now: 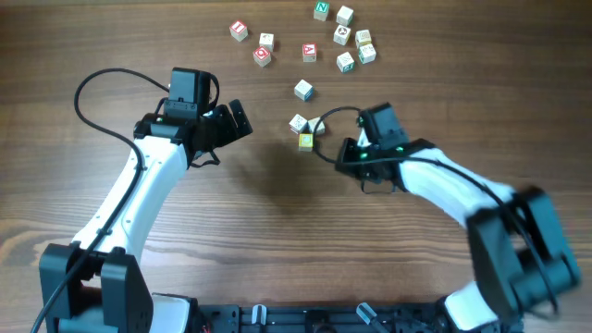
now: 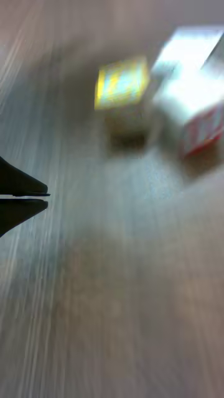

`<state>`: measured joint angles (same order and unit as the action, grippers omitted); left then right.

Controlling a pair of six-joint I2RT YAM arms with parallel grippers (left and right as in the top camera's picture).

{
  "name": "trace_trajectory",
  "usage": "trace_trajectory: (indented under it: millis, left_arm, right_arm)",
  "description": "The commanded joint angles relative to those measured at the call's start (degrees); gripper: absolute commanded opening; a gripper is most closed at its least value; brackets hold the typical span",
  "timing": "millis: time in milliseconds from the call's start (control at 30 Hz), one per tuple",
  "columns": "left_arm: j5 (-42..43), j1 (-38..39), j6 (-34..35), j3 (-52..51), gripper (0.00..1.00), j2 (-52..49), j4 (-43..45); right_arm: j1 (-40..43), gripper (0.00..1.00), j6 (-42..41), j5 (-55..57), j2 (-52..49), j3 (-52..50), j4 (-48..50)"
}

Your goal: Form a circle

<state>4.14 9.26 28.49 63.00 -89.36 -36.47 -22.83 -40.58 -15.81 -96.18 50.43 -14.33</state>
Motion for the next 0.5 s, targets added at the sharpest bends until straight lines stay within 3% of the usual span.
trace_trajectory:
  millis: [0, 167, 267, 333, 467]
  left_arm:
    - [-0.6, -0.2, -1.1, -0.1, 1.00, 0.1, 0.0]
    - [-0.6, -0.2, -1.1, -0.1, 1.00, 0.1, 0.0]
    - [-0.6, -0.2, -1.1, -0.1, 1.00, 0.1, 0.0]
    - [-0.6, -0.2, -1.1, -0.1, 1.00, 0.1, 0.0]
    - [-0.6, -0.2, -1.1, -0.1, 1.00, 0.1, 0.0]
  right_arm:
    - [0.0, 0.05, 1.7, 8.1, 7.5, 0.5, 4.0]
    - [-0.5, 0.05, 4.3, 2.0, 5.0, 0.6, 18.1]
    - [-0.6, 0.05, 2.9, 0.5, -0.3, 4.0, 21.2]
    - [-0.8, 0.05, 3.1, -1.9, -5.4, 9.7, 19.4]
    - [-2.4, 0.05, 5.4, -3.1, -16.2, 27.8, 6.4]
